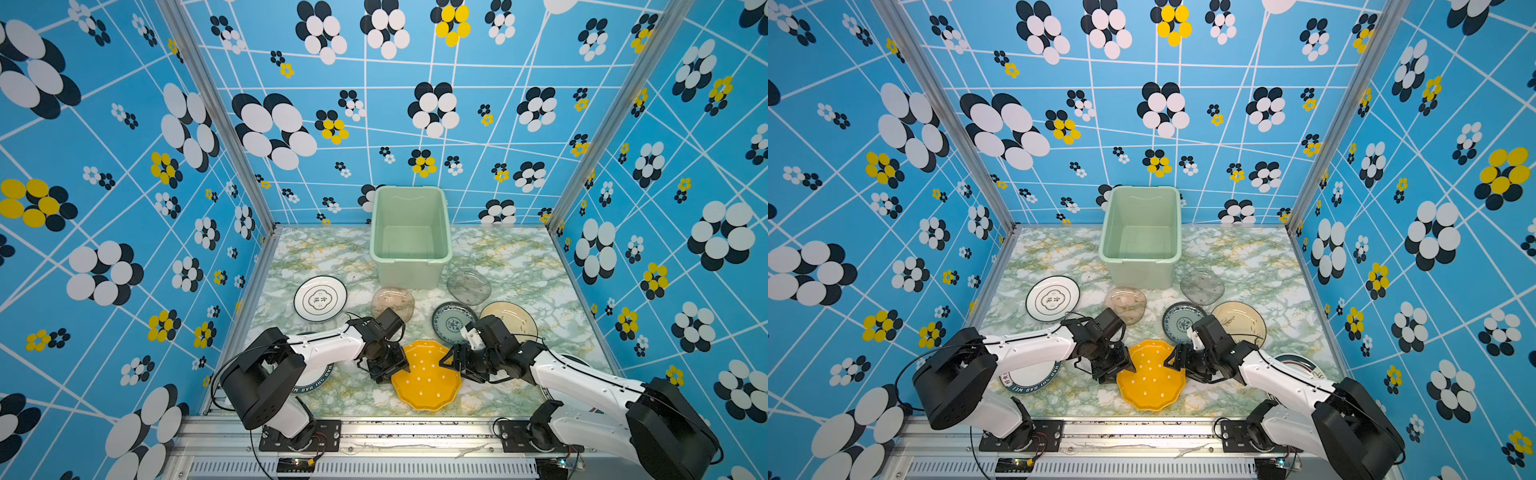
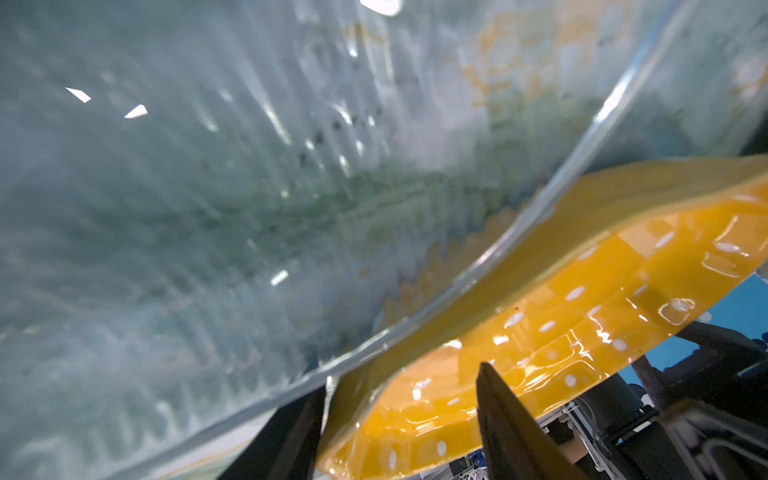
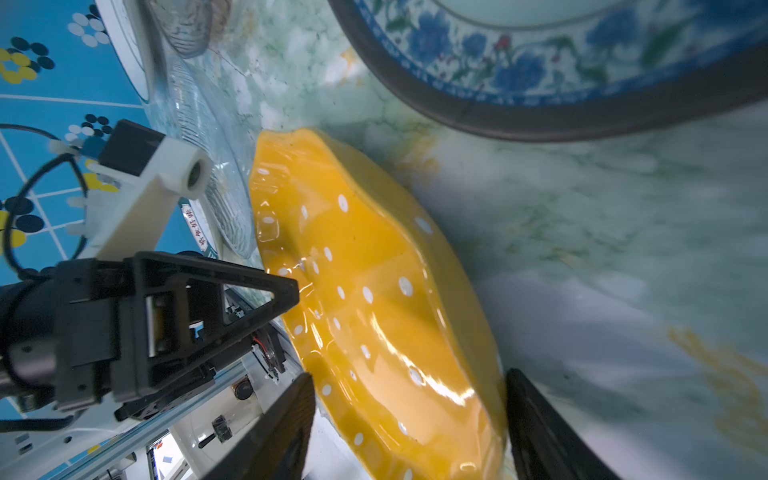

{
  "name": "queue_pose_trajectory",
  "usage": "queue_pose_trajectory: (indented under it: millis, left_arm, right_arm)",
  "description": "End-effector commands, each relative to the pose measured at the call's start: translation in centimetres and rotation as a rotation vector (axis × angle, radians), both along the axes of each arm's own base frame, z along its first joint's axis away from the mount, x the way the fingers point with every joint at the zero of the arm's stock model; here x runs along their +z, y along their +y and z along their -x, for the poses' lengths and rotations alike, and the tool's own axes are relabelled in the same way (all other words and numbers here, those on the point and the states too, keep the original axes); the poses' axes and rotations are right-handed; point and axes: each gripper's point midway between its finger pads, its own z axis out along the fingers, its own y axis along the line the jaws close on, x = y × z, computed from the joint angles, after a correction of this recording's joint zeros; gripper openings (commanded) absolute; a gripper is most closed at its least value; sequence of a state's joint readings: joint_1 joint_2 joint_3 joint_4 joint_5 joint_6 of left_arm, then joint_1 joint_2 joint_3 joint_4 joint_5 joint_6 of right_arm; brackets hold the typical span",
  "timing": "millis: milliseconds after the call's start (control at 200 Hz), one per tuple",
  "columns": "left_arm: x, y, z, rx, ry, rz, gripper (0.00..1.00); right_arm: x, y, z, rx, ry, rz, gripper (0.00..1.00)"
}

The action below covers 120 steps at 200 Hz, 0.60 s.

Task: Place the plates into the plastic bin on the countertop
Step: 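Pinch the yellow plate rims with both grippers and tilt it up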

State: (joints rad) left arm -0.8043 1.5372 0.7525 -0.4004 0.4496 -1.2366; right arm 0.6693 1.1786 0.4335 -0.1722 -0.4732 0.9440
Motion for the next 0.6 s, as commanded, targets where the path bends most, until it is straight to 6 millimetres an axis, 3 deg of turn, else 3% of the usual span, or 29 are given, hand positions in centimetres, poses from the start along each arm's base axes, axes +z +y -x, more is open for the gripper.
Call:
queue_pose_trajectory:
  millis: [0, 215, 595]
  left_arm:
    - [1.8, -3.3, -1.1, -0.030, -0.052, 0.166, 0.59]
    - [1.8, -3.3, -1.1, -0.031, -0.052, 0.170, 0.59]
    - [1.8, -3.3, -1.1, -0.031, -0.051, 0.170, 0.59]
  right_arm:
    - [5.7, 6.0, 0.2, 0.159, -0.081, -0.271, 0.66]
    - [6.2, 7.4, -0.3, 0.159, -0.118, -0.293, 0.58]
    - [7.5, 7.7, -0.9, 0.125, -0.179, -0.314, 0.43]
